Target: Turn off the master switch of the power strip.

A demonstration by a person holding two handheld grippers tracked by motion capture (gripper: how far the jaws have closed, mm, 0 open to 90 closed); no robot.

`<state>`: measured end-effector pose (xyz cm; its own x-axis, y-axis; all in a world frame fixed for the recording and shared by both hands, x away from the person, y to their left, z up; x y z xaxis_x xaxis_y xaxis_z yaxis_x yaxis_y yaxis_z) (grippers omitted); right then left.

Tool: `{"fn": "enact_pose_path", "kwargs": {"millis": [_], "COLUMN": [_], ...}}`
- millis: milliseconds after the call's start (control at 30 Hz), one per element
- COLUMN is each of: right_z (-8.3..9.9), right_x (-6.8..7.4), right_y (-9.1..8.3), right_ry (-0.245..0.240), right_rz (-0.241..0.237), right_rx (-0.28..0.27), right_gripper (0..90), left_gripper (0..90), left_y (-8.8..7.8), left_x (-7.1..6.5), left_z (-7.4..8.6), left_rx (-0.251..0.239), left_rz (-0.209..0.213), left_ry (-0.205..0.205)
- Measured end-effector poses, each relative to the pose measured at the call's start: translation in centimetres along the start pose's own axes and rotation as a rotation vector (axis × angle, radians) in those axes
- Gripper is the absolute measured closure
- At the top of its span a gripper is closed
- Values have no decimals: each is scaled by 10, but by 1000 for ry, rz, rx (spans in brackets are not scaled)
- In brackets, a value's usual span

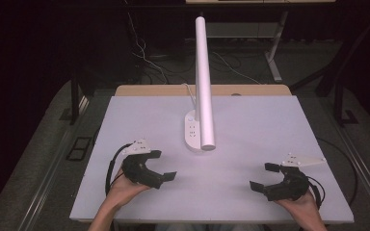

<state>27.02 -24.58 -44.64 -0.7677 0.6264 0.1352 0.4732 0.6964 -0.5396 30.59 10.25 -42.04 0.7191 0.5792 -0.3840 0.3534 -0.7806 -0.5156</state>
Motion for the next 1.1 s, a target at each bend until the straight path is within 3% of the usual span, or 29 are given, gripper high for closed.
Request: {"fn": "enact_pose_path", "kwargs": {"millis": [1100], "right_z": [1], "right_x": [-1], "right_y": [0], "right_ry": [-5], "right_rz": [4], "right_rx": [4], "right_gripper": [0], "left_gripper": [15], "left_y": [14], "left_x": [11], "left_z": [-51], "left_rx": [63], "left_rz": [-18], "left_ry": [45]}}
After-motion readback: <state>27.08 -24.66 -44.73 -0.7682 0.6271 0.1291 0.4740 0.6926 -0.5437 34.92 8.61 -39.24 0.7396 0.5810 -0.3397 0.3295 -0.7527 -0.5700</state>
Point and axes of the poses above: each handheld gripper's, and its own axes: y roughly forward along the jaws, z roughly out of its underside, x roughly to its left, the point moved 6 cm from there along y, roughly forward along the jaws, and after that the axes turned 11 degrees about -y, right-handed, at the moved point
